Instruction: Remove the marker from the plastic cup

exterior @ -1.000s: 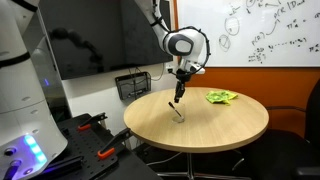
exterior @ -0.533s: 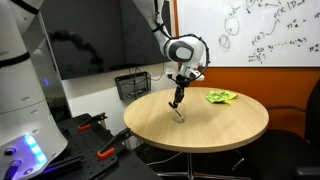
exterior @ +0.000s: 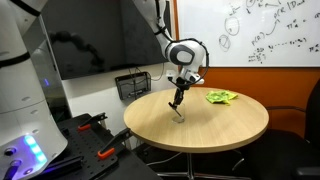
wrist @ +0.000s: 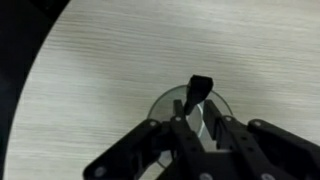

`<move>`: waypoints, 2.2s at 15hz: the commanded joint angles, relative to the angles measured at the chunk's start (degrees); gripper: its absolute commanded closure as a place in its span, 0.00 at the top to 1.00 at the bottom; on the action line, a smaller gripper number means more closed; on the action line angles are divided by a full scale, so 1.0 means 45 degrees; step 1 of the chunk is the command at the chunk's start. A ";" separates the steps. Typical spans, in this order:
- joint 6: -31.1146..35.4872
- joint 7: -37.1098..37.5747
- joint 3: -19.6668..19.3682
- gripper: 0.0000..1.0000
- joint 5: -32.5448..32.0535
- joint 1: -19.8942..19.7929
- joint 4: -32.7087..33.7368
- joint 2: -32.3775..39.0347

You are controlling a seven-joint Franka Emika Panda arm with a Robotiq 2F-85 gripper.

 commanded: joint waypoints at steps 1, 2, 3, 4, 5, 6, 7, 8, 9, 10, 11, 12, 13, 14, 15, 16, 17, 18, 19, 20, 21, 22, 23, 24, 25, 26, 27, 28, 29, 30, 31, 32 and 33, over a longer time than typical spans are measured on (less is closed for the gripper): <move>-0.0870 0.0298 0.0091 0.08 0.0268 -0.0208 0.0507 0.0237; -0.0872 0.0367 0.0045 0.07 0.0270 -0.0194 0.0530 0.0232; -0.1016 0.0397 0.0035 0.01 0.0284 -0.0237 0.0571 0.0214; -0.1219 0.0355 0.0074 0.00 0.0342 -0.0331 0.0615 0.0167; -0.1464 0.0379 0.0049 0.01 0.0320 -0.0370 0.0625 0.0054; -0.1618 0.0357 0.0039 0.03 0.0336 -0.0415 0.0658 -0.0015; -0.1783 0.0344 0.0014 0.03 0.0334 -0.0456 0.0668 -0.0148; -0.1914 0.0338 -0.0029 0.03 0.0284 -0.0460 0.0643 -0.0328; -0.2149 0.0317 -0.0061 0.03 0.0220 -0.0454 0.0561 -0.0594; -0.2356 0.0217 -0.0060 0.03 0.0188 -0.0451 0.0401 -0.0958; -0.2618 -0.0042 0.0011 0.03 0.0203 -0.0479 0.0173 -0.1457; -0.3001 -0.0231 0.0092 0.03 0.0268 -0.0512 0.0055 -0.1889; -0.3153 -0.0306 0.0062 0.03 0.0152 -0.0364 -0.0203 -0.2479; -0.3297 -0.0283 0.0004 0.03 0.0024 -0.0209 -0.0359 -0.2967; -0.3175 -0.0160 -0.0098 0.03 -0.0151 0.0001 -0.0623 -0.3516; -0.2500 0.0270 -0.0332 0.03 -0.0582 0.0372 -0.0933 -0.3979; -0.1836 0.0734 -0.0526 0.03 -0.0966 0.0651 -0.1182 -0.4352; -0.1272 0.1235 -0.0679 0.03 -0.1304 0.0840 -0.1307 -0.4529; -0.0703 0.1721 -0.0831 0.03 -0.1704 0.0994 -0.1389 -0.4572; -0.0087 0.2294 -0.0998 0.03 -0.2119 0.1151 -0.1458 -0.4486; 0.0709 0.2699 -0.1152 0.03 -0.2462 0.1263 -0.1538 -0.4283; 0.1437 0.3235 -0.1370 0.03 -0.2880 0.1412 -0.1644 -0.4065; 0.2141 0.3775 -0.1620 0.03 -0.3215 0.1515 -0.1697 -0.3723; 0.2760 0.4405 -0.1891 0.03 -0.3443 0.1632 -0.1715 -0.3343; 0.3463 0.4962 -0.2219 0.03 -0.3702 0.1807 -0.1746 -0.2950; 0.3935 0.5615 -0.2592 0.03 -0.3869 0.1997 -0.1642 -0.2449; 0.4383 0.6246 -0.2974 0.03 -0.3990 0.2220 -0.1549 -0.2009; 0.4847 0.6899 -0.3369 0.03 -0.4144 0.2481 -0.1422 -0.1534; 0.5300 0.7534 -0.3782 0.03 -0.4244 0.2769 -0.1256 -0.1070; 0.5593 0.8229 -0.4237 0.03 -0.4328 0.3112 -0.1036 -0.0614; 0.5868 0.8966 -0.4754 0.03 -0.4453 0.3538 -0.0836 -0.0154; 0.6160 0.9695 -0.5246 0.03 -0.4598 0.3956 -0.0598 0.0336; 0.6004 1.0324 -0.5586 0.03 -0.4621 0.4257 -0.0329 0.0734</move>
